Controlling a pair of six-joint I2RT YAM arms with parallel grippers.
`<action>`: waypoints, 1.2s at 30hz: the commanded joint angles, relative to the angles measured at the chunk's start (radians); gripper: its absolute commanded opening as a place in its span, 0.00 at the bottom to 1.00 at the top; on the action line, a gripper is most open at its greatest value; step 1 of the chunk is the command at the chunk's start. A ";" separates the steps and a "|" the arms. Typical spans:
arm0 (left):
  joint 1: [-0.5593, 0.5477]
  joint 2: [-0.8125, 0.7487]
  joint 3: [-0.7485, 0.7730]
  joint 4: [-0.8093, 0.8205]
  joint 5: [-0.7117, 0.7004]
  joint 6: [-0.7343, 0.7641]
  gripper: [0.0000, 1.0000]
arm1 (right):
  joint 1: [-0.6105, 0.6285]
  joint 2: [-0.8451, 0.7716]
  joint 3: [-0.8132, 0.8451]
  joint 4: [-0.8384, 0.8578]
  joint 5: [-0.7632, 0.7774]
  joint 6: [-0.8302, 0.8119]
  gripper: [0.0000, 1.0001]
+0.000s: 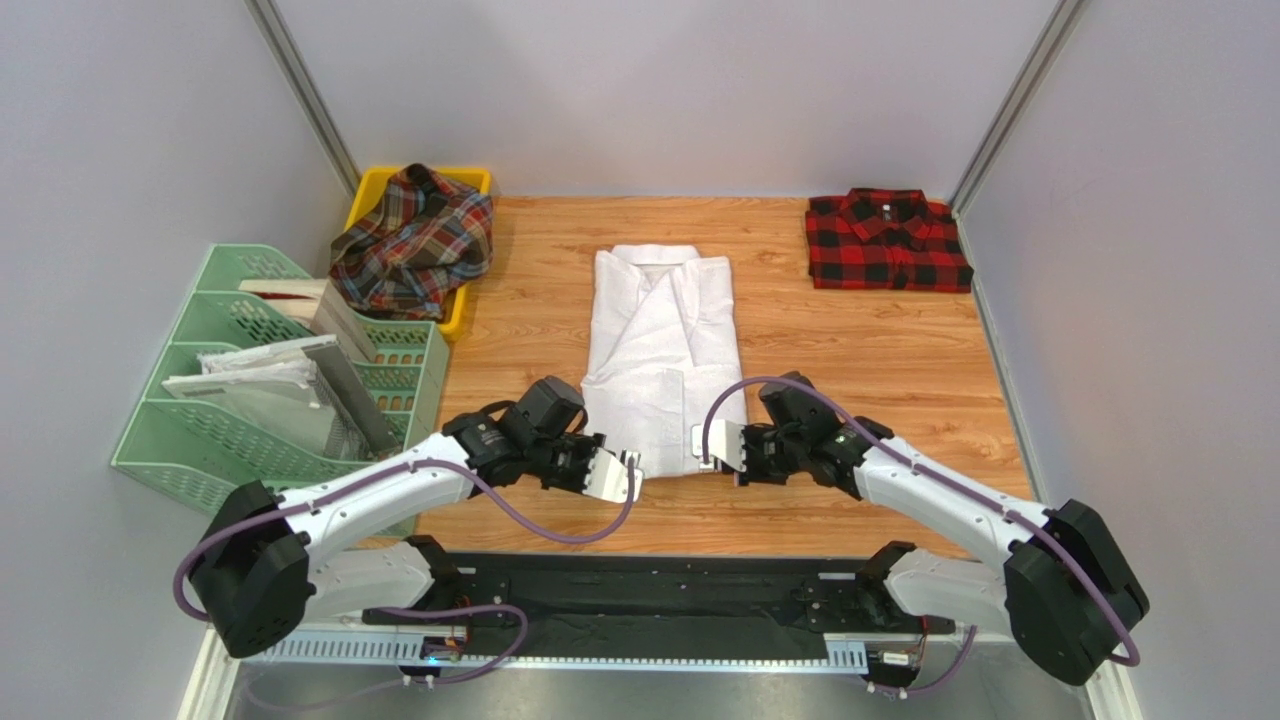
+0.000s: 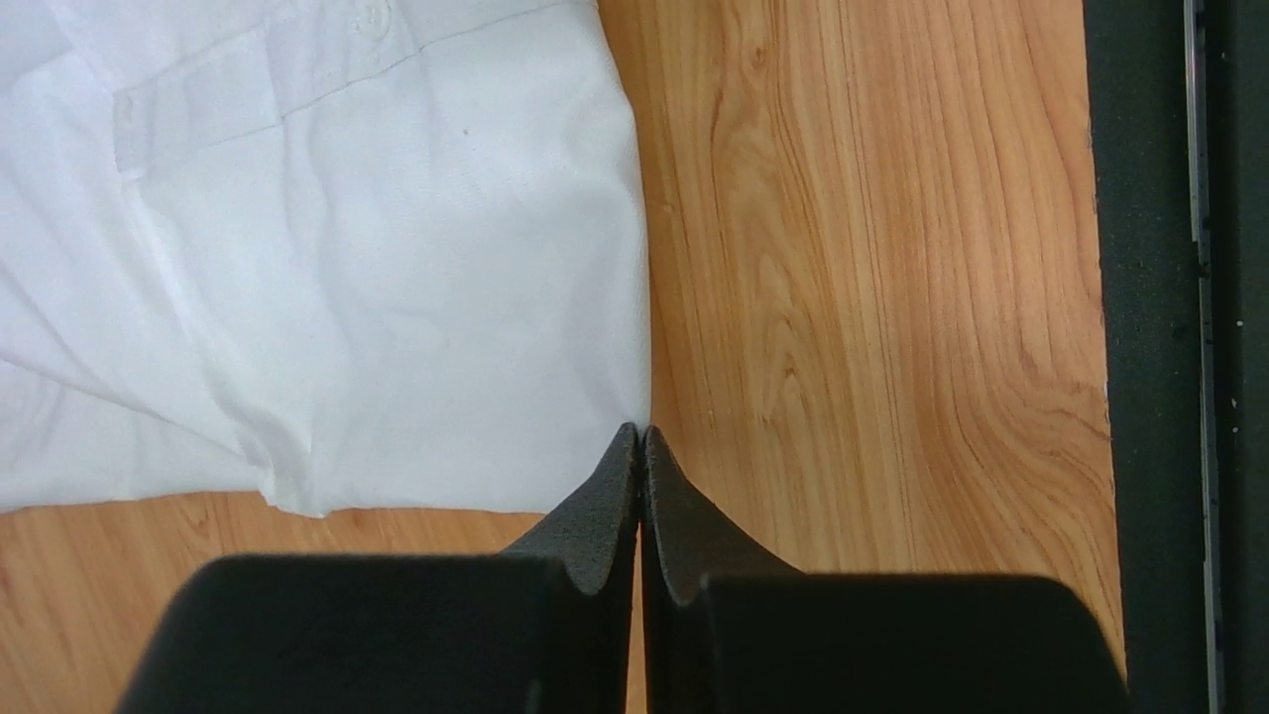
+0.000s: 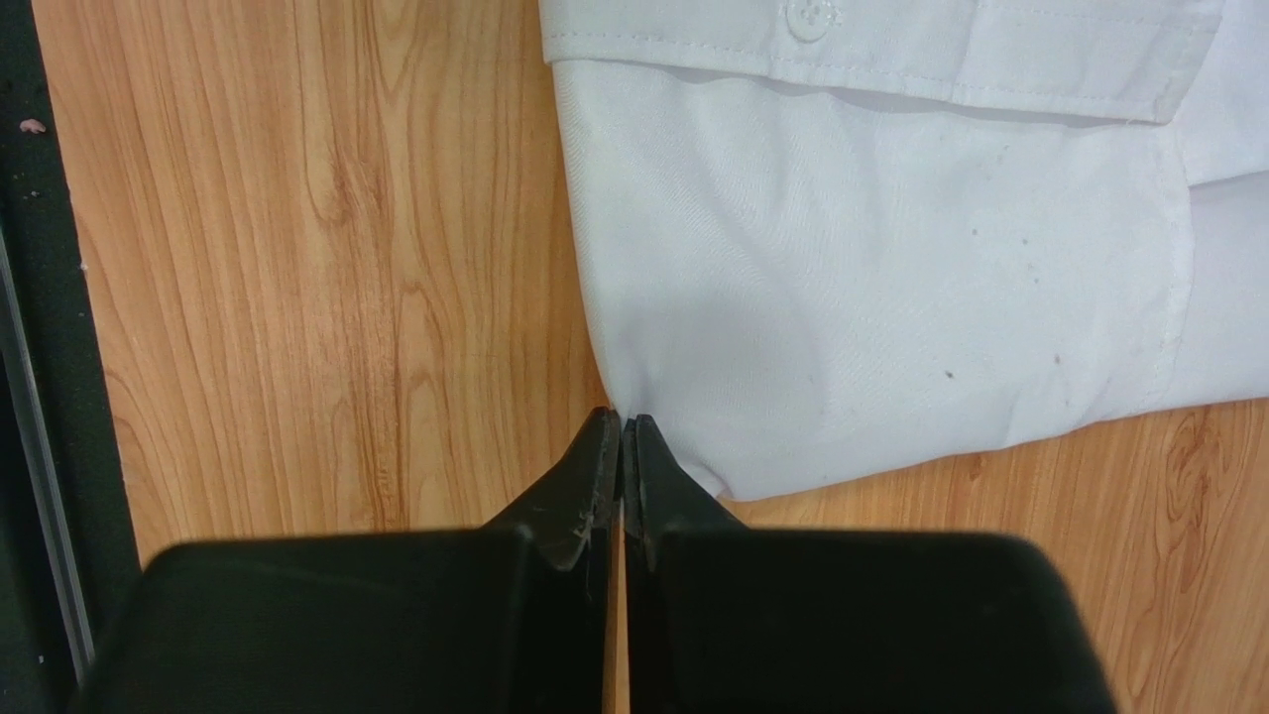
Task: Fold and stack the long sleeve shirts
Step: Fold the shirt
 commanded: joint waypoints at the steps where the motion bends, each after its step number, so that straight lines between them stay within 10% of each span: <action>1: 0.001 -0.003 0.000 -0.032 0.027 -0.025 0.00 | -0.007 -0.012 0.026 -0.033 -0.003 0.030 0.00; 7: -0.008 0.071 -0.021 0.024 -0.040 -0.057 0.49 | -0.007 0.031 0.023 -0.001 -0.011 0.037 0.00; 17: -0.037 0.141 -0.011 0.064 -0.042 -0.048 0.51 | -0.007 0.048 0.020 0.013 -0.017 0.036 0.00; 25: -0.094 0.275 0.005 0.074 -0.100 -0.051 0.47 | -0.007 0.066 0.015 0.025 -0.017 0.036 0.00; 29: -0.097 0.308 0.023 0.090 -0.142 -0.080 0.03 | -0.007 0.071 0.020 0.024 -0.017 0.036 0.00; 36: -0.092 0.123 0.100 -0.095 -0.053 -0.065 0.00 | -0.017 -0.018 0.044 -0.067 -0.017 0.042 0.00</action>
